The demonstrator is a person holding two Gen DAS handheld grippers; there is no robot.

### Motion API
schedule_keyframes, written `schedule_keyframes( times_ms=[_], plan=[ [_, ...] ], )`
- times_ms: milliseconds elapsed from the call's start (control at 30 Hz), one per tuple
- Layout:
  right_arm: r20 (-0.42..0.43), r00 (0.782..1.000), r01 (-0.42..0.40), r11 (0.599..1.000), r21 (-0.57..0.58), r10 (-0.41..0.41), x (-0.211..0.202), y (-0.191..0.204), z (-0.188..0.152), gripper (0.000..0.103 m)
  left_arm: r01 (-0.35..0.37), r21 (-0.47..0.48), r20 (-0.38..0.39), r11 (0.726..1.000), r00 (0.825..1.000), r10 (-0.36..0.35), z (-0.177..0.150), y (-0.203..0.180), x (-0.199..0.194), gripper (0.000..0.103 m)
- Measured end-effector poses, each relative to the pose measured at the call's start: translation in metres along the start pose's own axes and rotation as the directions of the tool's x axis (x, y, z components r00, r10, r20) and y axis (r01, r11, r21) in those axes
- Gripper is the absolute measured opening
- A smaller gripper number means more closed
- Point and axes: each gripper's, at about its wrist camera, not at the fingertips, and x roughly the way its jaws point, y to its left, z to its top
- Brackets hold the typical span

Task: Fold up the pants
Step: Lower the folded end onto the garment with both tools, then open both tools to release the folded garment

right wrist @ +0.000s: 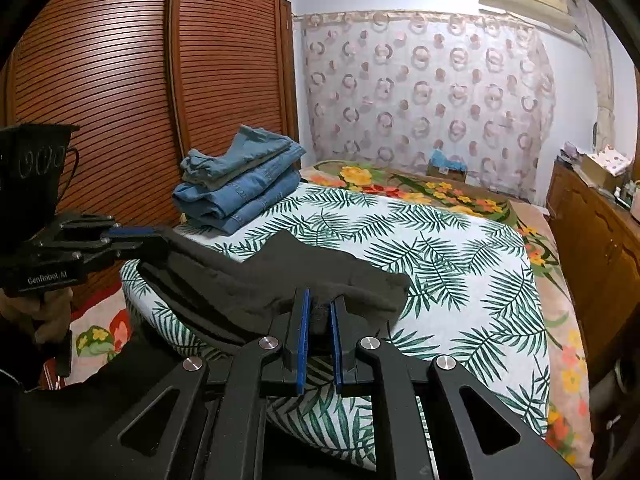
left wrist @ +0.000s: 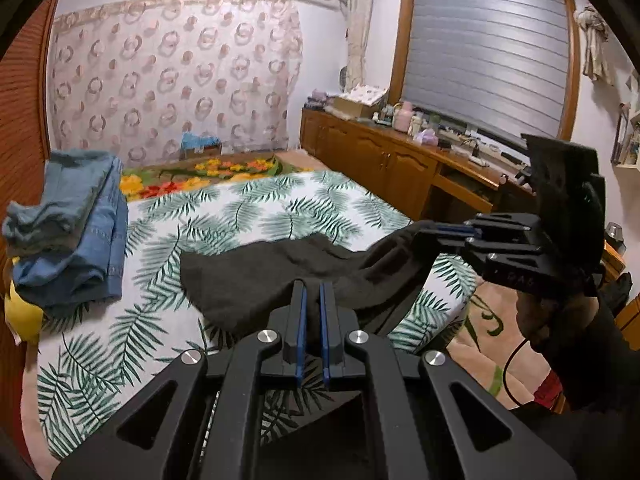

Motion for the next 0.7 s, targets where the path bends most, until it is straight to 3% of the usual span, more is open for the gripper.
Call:
schedule_keyframes(
  times_ms=[167,700],
  plan=[
    [-0.030,0.999,0.024,1.000,0.006,-0.024,0.023,-0.003,0.002,0.009,-0.016,-0.025,-0.028,1.000,0.999,0.016,-0.003,0.012,0.016,0.007],
    [-0.031,0.997,0.076,0.996,0.045,-0.075,0.089,-0.016,0.026,0.009,-0.053,-0.098,0.005,0.994,0.999,0.053,0.015,0.050,0.055,0.007]
  ],
)
